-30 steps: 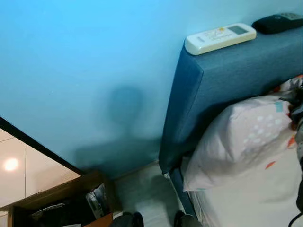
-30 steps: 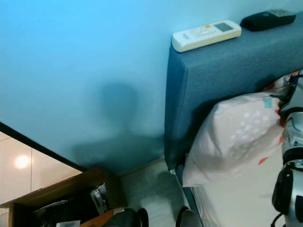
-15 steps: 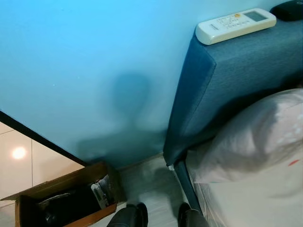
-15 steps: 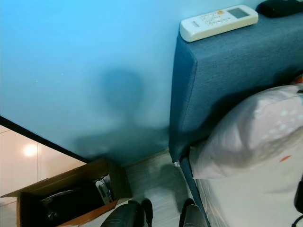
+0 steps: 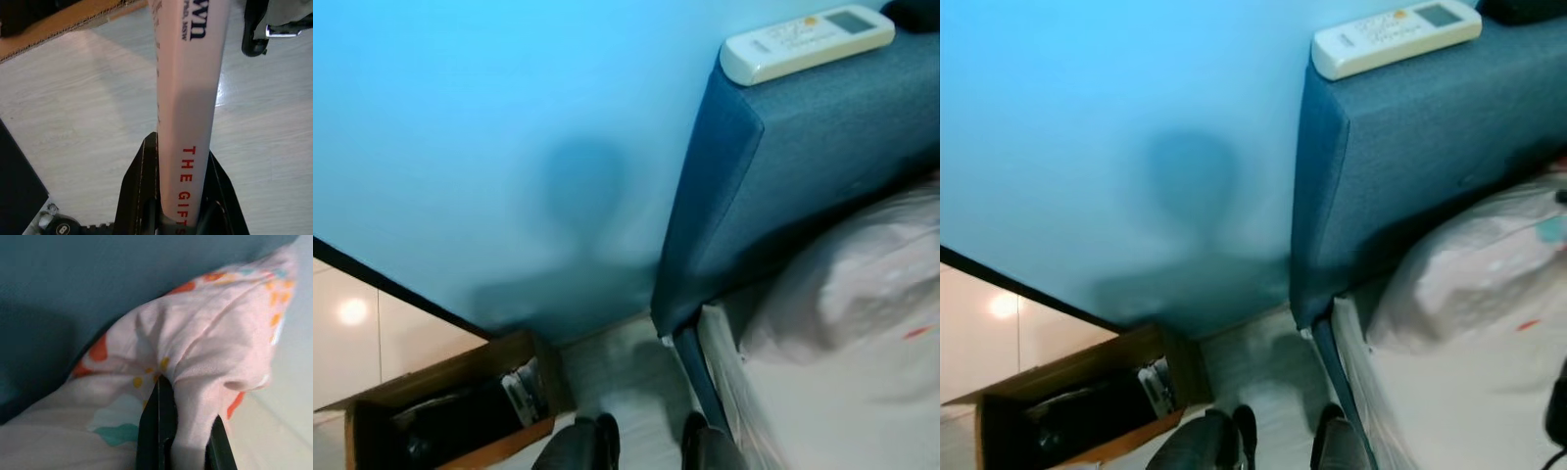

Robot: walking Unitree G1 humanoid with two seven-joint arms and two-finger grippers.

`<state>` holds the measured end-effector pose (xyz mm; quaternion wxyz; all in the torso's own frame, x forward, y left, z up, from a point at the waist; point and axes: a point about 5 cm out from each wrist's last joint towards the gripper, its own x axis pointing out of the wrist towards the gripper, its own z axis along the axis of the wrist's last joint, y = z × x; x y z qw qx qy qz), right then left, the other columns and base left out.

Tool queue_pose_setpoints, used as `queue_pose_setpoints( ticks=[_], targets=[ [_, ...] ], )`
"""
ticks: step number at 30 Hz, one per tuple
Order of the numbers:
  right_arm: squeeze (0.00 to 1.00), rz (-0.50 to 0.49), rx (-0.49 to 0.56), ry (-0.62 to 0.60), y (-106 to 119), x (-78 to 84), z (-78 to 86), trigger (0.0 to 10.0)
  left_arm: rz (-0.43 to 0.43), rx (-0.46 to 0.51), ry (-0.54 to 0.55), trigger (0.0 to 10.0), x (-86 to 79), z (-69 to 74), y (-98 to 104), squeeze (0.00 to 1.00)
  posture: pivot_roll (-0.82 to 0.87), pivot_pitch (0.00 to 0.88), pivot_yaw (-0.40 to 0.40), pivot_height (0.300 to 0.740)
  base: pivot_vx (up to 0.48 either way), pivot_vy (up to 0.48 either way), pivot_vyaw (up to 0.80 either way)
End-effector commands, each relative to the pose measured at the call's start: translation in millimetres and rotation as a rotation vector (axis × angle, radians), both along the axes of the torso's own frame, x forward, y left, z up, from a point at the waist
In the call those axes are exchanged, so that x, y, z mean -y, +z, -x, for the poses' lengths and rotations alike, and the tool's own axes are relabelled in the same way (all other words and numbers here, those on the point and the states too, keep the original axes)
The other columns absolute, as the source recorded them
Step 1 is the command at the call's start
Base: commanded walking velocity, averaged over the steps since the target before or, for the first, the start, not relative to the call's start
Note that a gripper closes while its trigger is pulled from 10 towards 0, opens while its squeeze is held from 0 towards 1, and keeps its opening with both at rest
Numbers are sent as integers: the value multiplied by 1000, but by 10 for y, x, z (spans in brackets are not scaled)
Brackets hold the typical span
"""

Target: Clean up the room

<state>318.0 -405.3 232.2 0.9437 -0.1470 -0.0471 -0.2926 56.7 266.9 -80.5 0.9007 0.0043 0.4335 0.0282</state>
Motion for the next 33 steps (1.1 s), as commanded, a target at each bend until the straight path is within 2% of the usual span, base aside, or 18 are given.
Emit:
queue_pose_setpoints(
  ticks=[1, 2, 6, 7, 9, 13, 16, 17, 19, 20, 21, 22, 23, 27, 29, 33],
  targets=[
    [0, -34, 14, -30, -122, 27, 60, 10000, -10, -72, 21, 10000, -85, 246, -10, 0, 181, 444, 74, 708, 0, 0, 0],
    [0, -34, 14, -30, -122, 27, 60, 10000, -10, -72, 21, 10000, -85, 246, -10, 0, 181, 444, 74, 708, 0, 0, 0],
    [0, -156, -66, -121, -639, 16, 211, 10000, 2, -74, 16, 10000, -37, 281, -16, 0, 184, 449, 81, 708, 0, 0, 0],
    [0, -156, -66, -121, -639, 16, 211, 10000, 2, -74, 16, 10000, -37, 281, -16, 0, 184, 449, 81, 708, 0, 0, 0],
    [0, -195, -86, -178, -790, 57, 316, 10000, 5, -75, 14, 10000, -29, 278, -18, 0, 182, 446, 82, 708, 0, 0, 0],
    [0, -192, -126, -244, -853, 138, 420, 10000, 5, -71, 14, 10000, -37, 223, -18, 0, 173, 436, 77, 708, 0, 0, 0],
    [0, -179, -183, -380, -834, 329, 597, 10000, 5, -63, 19, 10000, -38, 139, -19, 0, 156, 415, 69, 708, 0, 0, 0],
    [0, -179, -183, -380, -834, 329, 597, 10000, 5, -63, 19, 10000, -38, 139, -19, 0, 156, 415, 69, 708, 0, 0, 0],
    [0, -195, -202, -481, -808, 463, 737, 10000, 7, -60, 23, 10000, -24, 88, -30, 0, 134, 394, 57, 708, 0, 0, 0],
    [0, -195, -202, -481, -808, 463, 737, 10000, 7, -60, 23, 10000, -24, 88, -30, 0, 134, 394, 57, 708, 0, 0, 0],
    [0, -194, -240, -551, -803, 547, 840, 10000, 10, -59, 27, 10000, -9, 47, -40, 0, 123, 381, 54, 708, 0, 0, 0],
    [0, -194, -240, -551, -803, 547, 840, 10000, 10, -59, 27, 10000, -9, 47, -40, 0, 123, 381, 54, 708, 0, 0, 0],
    [0, -193, -263, -597, -800, 601, 913, 10000, 13, -58, 29, 10000, 4, 22, -47, 0, 123, 381, 54, 708, 0, 0, 0],
    [0, -211, -319, -648, -860, 639, 1006, 10000, 18, -62, 30, 10000, 44, -16, -68, 0, 107, 363, 47, 708, 0, 0, 0],
    [0, -274, -372, -685, -1050, 600, 1085, 10000, 20, -69, 33, 10000, 63, -13, -84, 0, 106, 359, 48, 708, 0, 0, 0],
    [0, -299, -398, -700, -1138, 573, 1118, 10000, 20, -73, 34, 10000, 65, -2, -88, 0, 108, 359, 49, 708, 0, 0, 0]
  ],
)
